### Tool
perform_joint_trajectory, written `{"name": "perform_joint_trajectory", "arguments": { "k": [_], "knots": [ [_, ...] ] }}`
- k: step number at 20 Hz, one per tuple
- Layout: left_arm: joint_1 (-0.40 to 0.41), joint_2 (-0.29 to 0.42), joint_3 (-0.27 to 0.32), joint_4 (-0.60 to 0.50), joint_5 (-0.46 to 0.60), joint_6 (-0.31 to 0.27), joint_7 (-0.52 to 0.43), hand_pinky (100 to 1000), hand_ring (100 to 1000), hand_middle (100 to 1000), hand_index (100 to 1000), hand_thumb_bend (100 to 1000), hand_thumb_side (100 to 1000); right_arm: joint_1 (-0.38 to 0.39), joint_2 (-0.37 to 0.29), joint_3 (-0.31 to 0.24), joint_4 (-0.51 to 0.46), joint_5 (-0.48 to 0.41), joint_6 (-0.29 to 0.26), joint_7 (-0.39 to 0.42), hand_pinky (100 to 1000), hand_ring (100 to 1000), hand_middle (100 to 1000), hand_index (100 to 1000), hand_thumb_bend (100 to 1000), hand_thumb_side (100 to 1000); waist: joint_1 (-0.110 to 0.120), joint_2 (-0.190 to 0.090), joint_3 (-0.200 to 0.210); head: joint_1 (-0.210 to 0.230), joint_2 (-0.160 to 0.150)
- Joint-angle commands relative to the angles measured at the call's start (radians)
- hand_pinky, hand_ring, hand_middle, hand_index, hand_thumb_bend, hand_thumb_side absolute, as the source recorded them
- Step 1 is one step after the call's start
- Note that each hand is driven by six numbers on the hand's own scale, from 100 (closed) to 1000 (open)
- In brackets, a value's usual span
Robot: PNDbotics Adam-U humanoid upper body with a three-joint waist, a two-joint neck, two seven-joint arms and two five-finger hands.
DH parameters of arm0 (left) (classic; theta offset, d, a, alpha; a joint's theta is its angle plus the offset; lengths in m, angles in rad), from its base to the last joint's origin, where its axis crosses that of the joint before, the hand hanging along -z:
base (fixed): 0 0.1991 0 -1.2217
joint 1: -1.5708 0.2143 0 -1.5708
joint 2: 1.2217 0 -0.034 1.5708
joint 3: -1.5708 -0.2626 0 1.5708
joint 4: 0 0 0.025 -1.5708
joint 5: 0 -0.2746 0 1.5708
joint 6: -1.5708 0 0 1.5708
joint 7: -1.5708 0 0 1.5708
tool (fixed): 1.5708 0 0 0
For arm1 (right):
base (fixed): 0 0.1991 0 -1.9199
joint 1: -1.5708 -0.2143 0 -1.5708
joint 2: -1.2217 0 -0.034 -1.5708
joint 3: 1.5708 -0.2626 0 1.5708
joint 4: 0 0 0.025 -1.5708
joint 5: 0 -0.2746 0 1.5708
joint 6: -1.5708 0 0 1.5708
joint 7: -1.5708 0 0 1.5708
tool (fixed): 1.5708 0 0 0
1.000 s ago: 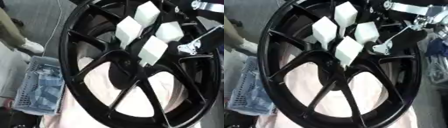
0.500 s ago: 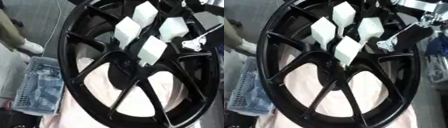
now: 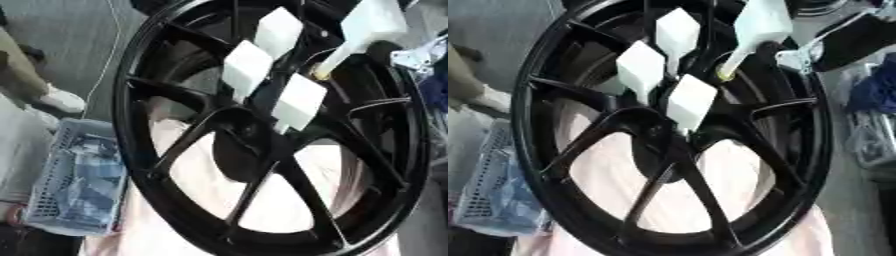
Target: Pull the pin out of the wheel hub.
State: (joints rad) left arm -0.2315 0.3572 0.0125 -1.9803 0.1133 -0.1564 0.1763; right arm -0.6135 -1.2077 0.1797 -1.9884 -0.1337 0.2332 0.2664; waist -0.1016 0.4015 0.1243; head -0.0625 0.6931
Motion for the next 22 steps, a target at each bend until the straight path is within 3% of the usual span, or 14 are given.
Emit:
{"name": "perform_joint_trajectory", "arguments": {
  "k": [1,6,12,17,22],
  "knots": [
    [0.003,0.019,0.017,-0.020,-0.008,-0.003,0.013,809,725,632,768,100,739,0.044,-0.072,-0.093,-0.012,-0.016,0.026,-0.049,632,680,363,365,100,100,0.009,-0.023,-0.015,0.024,0.002],
    [0.010,0.016,0.028,-0.020,-0.017,-0.008,0.025,810,725,632,768,100,737,0.169,-0.089,-0.219,0.000,-0.006,0.085,-0.127,637,684,377,377,100,100,0.029,-0.023,-0.046,0.055,0.000],
    [0.018,0.014,0.035,-0.020,-0.024,-0.011,0.037,811,725,632,768,100,734,0.318,-0.052,-0.362,0.086,0.036,0.115,-0.218,633,690,413,407,100,100,0.051,-0.024,-0.082,0.077,-0.001],
    [0.021,0.008,0.039,-0.020,-0.028,-0.012,0.042,811,724,632,767,100,735,0.444,0.017,-0.418,0.136,0.099,0.110,-0.296,656,716,488,479,100,100,0.061,-0.019,-0.095,0.091,-0.003],
    [0.019,0.004,0.039,-0.020,-0.029,-0.013,0.044,811,724,632,767,100,734,0.575,0.126,-0.472,0.156,0.150,0.093,-0.376,671,760,580,564,134,100,0.066,-0.016,-0.090,0.094,-0.006]
  ]
}}
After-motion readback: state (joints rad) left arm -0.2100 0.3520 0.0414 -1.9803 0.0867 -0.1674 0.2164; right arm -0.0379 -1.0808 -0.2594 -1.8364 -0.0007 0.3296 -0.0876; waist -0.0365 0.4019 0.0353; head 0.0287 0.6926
